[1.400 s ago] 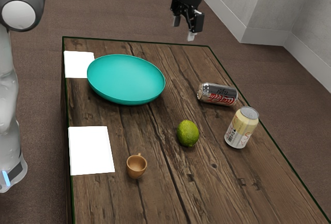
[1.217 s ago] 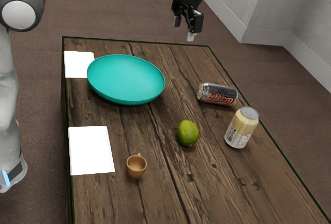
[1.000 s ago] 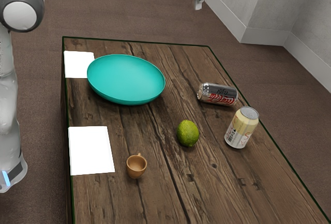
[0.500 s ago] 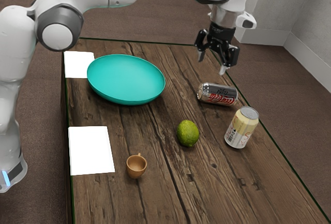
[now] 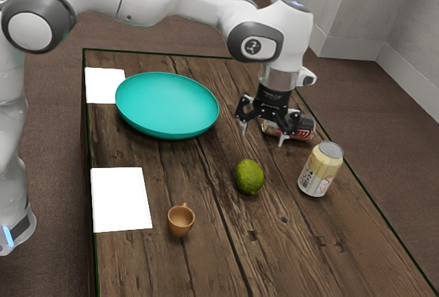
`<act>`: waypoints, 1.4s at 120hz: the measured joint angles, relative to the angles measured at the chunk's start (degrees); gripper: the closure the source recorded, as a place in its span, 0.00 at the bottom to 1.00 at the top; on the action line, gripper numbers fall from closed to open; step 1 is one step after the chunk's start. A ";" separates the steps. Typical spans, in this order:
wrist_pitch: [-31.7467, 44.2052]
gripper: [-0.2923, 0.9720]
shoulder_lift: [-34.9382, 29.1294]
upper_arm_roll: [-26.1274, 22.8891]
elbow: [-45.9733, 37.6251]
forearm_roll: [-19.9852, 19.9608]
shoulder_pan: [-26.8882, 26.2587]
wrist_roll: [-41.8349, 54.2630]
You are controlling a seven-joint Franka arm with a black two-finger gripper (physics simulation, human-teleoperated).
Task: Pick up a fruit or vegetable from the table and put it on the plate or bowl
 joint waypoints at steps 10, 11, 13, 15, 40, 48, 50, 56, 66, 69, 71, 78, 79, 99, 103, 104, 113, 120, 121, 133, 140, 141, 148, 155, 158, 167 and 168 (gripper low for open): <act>2.47 0.23 -0.98 -0.72 -2.84 -0.04 0.10 -3.20; 2.70 0.23 -1.12 -0.76 -3.19 -0.04 0.09 -3.50; 3.14 0.23 -1.35 -0.85 -3.76 -0.05 0.06 -4.08; 3.55 0.23 -1.52 -1.00 -4.19 -0.05 0.11 -4.65; 6.72 0.23 -2.35 -2.29 -6.97 0.17 -0.19 -10.54; 7.75 0.23 -1.79 -2.49 -7.58 0.25 -0.33 -12.00; 7.96 0.23 -1.60 -2.52 -7.64 0.26 -0.35 -12.33; 8.57 0.23 -0.79 -2.58 -7.84 0.29 -0.35 -13.28; 9.84 0.23 -0.29 -2.60 -9.11 0.33 -0.05 -14.70; 10.15 0.23 -0.14 -2.61 -9.35 0.33 0.05 -15.09; 10.34 0.23 -0.07 -2.61 -9.46 0.34 0.11 -15.34; 10.89 0.23 0.29 -2.61 -9.66 0.34 0.25 -16.16; 10.96 0.23 0.32 -2.61 -9.68 0.35 0.26 -16.26; 11.88 0.23 0.91 -2.51 -10.08 0.36 0.20 -18.14; 12.10 0.23 0.95 -2.44 -10.56 0.36 0.20 -18.45; 12.16 0.23 0.96 -2.43 -10.65 0.36 0.20 -18.53; 12.55 0.23 0.98 -2.37 -11.04 0.36 0.30 -19.17; 12.77 0.23 0.99 -2.35 -11.13 0.36 0.33 -19.62; 12.80 0.23 1.00 -2.35 -11.13 0.36 0.32 -19.68; 13.07 0.23 1.77 -2.38 -11.17 0.36 0.28 -20.34; 13.30 0.23 2.35 -2.42 -11.17 0.36 0.25 -20.68; 13.34 0.23 2.41 -2.42 -11.17 0.36 0.25 -20.73; 13.56 0.23 2.81 -2.43 -11.20 0.36 0.24 -21.03; 13.91 0.23 3.06 -2.40 -11.74 0.36 0.23 -21.30; 14.14 0.23 3.13 -2.38 -12.11 0.36 0.24 -21.41; 14.68 0.23 3.39 -2.34 -12.88 0.36 0.29 -21.72; 14.73 0.23 3.43 -2.34 -12.92 0.36 0.30 -21.76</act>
